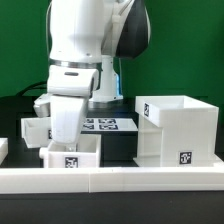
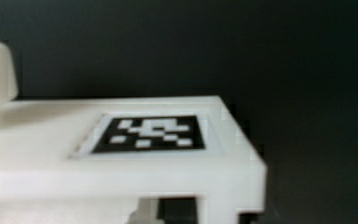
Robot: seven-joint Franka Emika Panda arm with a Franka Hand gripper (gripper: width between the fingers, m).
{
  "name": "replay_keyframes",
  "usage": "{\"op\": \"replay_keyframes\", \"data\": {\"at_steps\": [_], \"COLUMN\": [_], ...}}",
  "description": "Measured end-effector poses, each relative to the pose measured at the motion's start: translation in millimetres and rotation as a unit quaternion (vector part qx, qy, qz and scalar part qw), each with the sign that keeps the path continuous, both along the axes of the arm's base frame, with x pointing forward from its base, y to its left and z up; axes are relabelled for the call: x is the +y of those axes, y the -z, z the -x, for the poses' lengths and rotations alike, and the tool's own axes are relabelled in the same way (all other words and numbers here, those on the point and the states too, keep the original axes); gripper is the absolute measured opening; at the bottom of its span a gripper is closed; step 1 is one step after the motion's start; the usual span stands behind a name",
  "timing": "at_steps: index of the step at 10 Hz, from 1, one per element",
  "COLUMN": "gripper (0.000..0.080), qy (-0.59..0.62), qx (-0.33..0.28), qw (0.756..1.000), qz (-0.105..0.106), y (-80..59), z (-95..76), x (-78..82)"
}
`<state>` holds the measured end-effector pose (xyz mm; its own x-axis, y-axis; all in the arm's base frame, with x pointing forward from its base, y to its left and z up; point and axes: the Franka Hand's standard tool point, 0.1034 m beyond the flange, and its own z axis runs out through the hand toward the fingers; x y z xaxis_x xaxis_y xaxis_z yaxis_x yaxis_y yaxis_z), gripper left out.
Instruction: Assemble drawer
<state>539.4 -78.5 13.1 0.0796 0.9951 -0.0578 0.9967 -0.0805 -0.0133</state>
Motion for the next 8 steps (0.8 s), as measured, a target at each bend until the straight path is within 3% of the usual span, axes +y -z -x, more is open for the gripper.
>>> {"op": "replay_keyframes", "data": {"at_steps": [2,8], "gripper": [0.0042,0.0042], "qy": [-0.026,-0.058], "qx": [0.000,0.002], "qw": [1.000,0.998], "qz": [0.005,0.005], "y": [0.5,-1.3], "z": [-1.1,-4.7], "x": [7.9,8.8]}}
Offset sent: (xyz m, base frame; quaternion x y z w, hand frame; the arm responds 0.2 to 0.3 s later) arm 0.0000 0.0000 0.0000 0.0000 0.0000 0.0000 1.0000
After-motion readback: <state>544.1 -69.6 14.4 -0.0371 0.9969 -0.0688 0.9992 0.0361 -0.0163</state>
